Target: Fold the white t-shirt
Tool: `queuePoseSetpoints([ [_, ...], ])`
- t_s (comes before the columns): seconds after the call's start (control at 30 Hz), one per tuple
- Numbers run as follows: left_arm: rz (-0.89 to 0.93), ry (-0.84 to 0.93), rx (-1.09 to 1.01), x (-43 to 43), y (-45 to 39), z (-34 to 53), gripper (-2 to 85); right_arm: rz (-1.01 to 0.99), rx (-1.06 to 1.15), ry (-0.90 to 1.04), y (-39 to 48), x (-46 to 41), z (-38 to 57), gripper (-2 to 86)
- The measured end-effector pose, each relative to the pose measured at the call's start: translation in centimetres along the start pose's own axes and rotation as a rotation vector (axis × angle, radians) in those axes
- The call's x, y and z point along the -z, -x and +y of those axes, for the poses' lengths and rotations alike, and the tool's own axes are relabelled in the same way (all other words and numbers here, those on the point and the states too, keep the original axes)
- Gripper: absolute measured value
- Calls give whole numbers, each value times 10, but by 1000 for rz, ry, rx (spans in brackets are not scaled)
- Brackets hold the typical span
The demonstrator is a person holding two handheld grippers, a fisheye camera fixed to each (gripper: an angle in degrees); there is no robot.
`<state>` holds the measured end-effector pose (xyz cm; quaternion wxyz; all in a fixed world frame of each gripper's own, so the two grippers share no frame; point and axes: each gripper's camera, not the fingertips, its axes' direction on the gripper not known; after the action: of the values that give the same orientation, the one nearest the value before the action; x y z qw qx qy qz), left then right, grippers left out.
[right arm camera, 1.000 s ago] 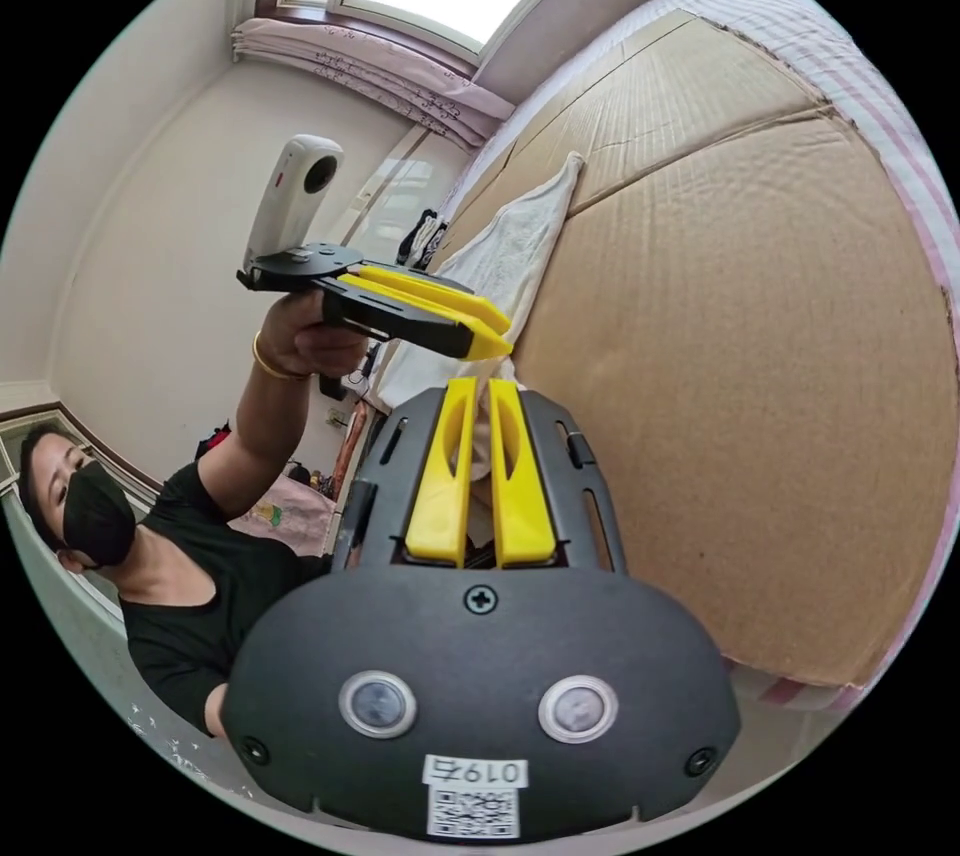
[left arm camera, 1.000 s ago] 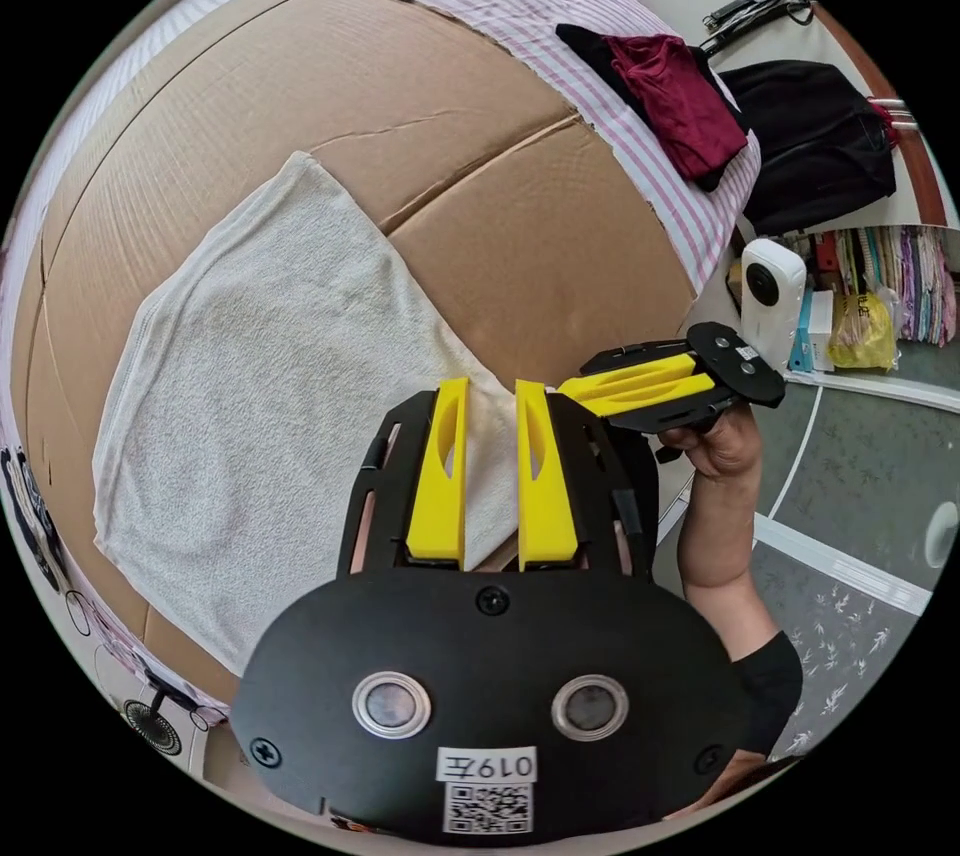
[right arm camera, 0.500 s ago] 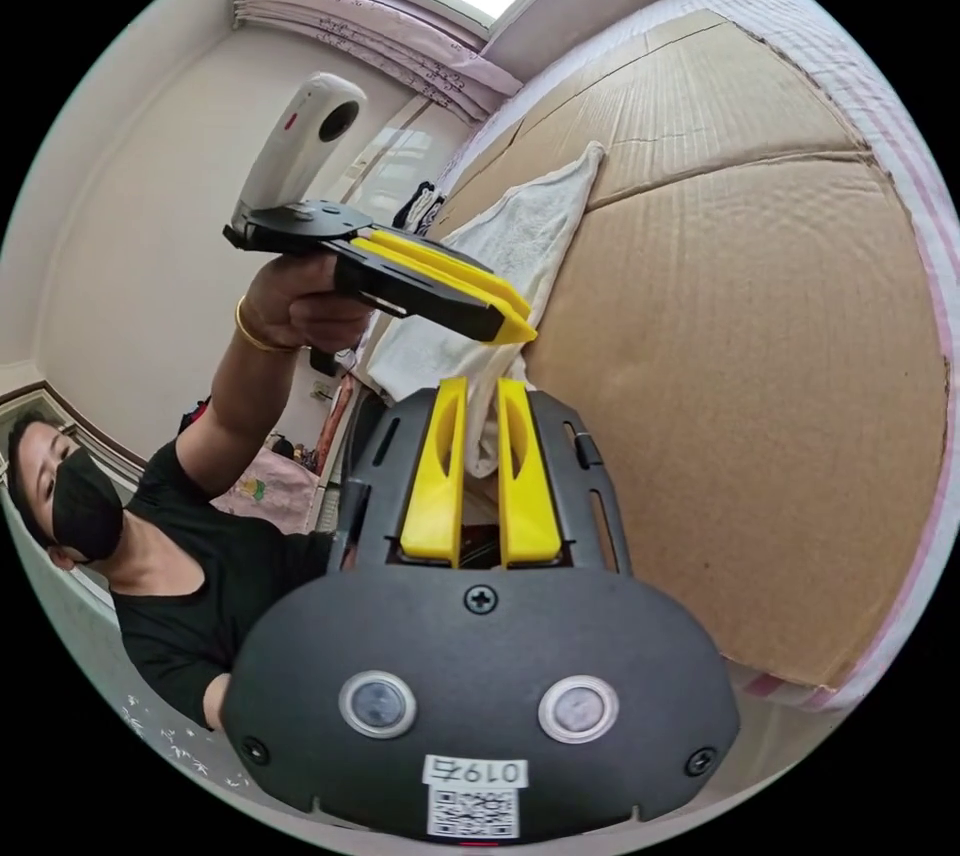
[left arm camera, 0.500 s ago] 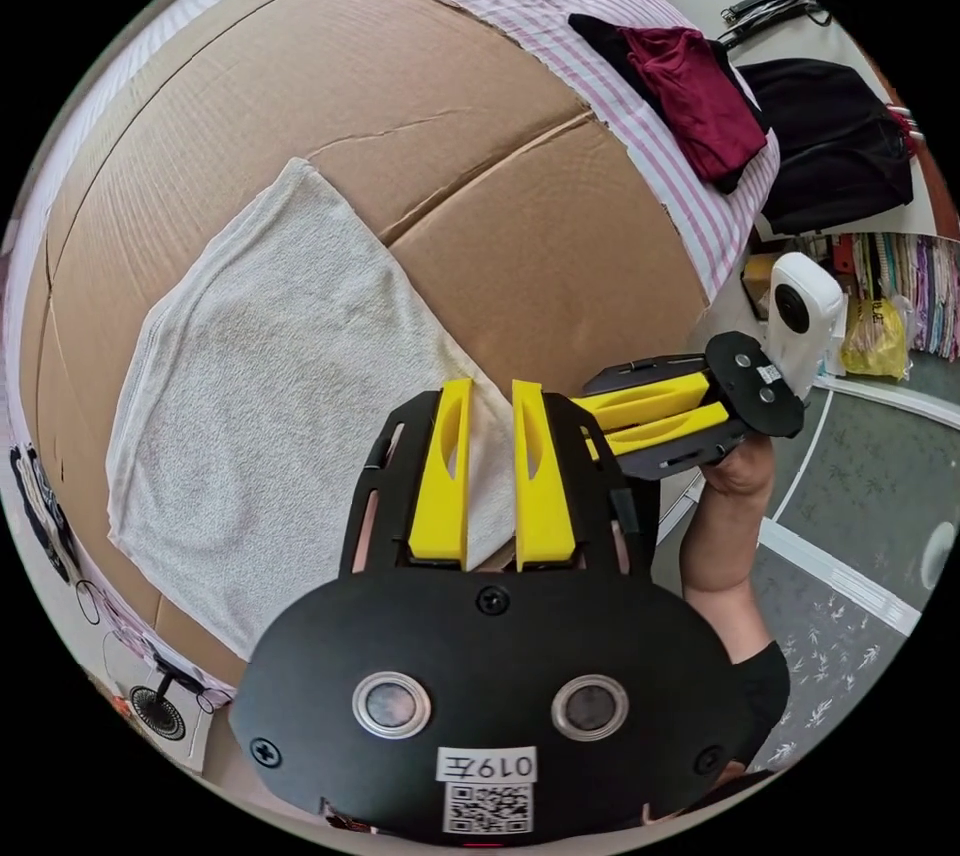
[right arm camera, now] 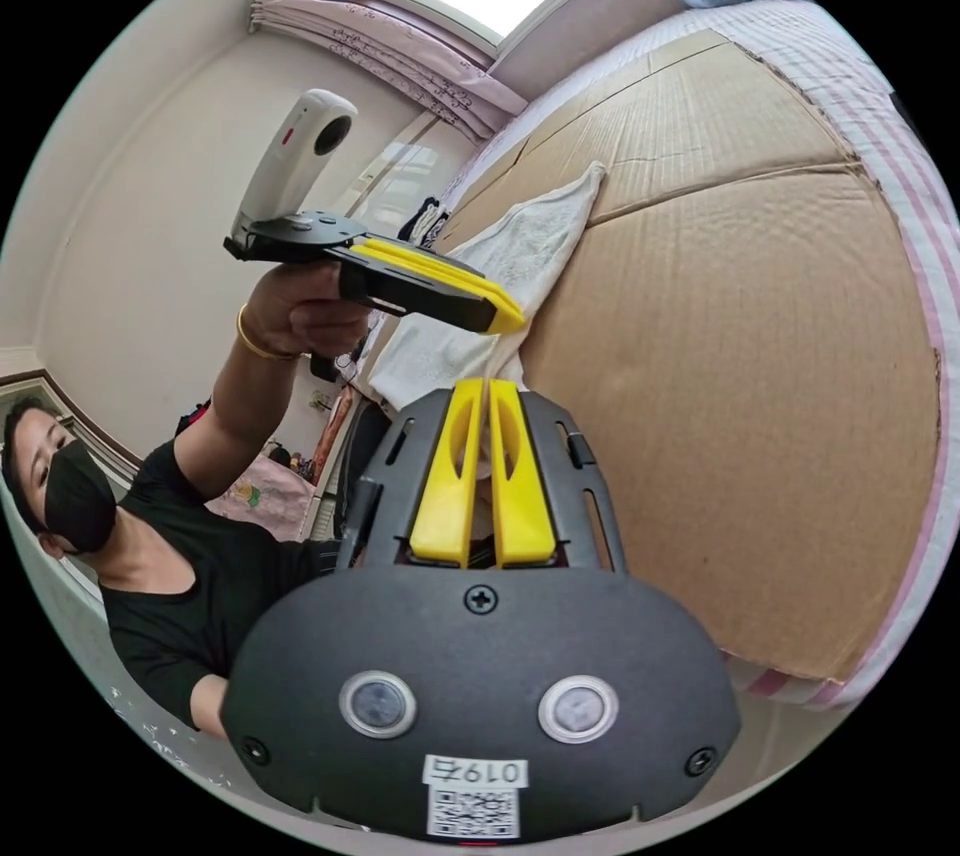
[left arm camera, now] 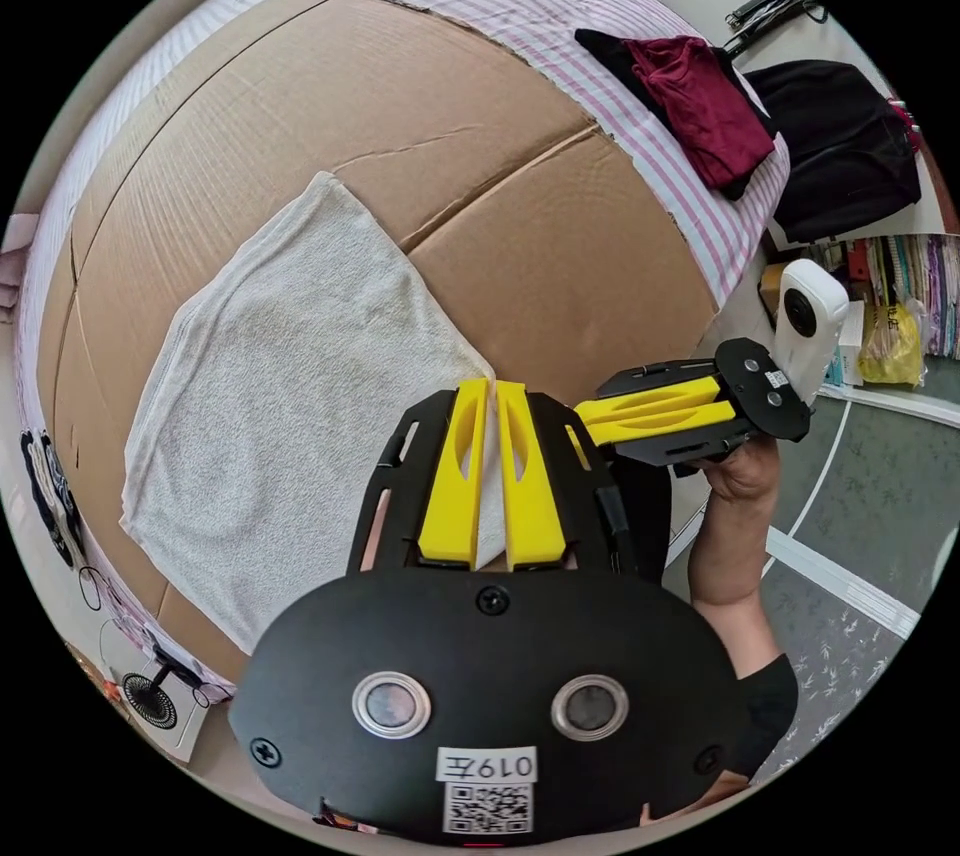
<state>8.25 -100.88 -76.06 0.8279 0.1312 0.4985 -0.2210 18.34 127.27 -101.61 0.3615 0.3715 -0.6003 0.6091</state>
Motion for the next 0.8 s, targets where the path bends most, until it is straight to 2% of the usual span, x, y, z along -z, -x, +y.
queuePoseSetpoints([
  [0.33,16,-14,22,-6,3,29,17,-53,-64,-67,-56,21,44,-2],
  [0.8,198,-23,-4,3,25,117,77,-49,-83,-79,-134,19,104,-2],
])
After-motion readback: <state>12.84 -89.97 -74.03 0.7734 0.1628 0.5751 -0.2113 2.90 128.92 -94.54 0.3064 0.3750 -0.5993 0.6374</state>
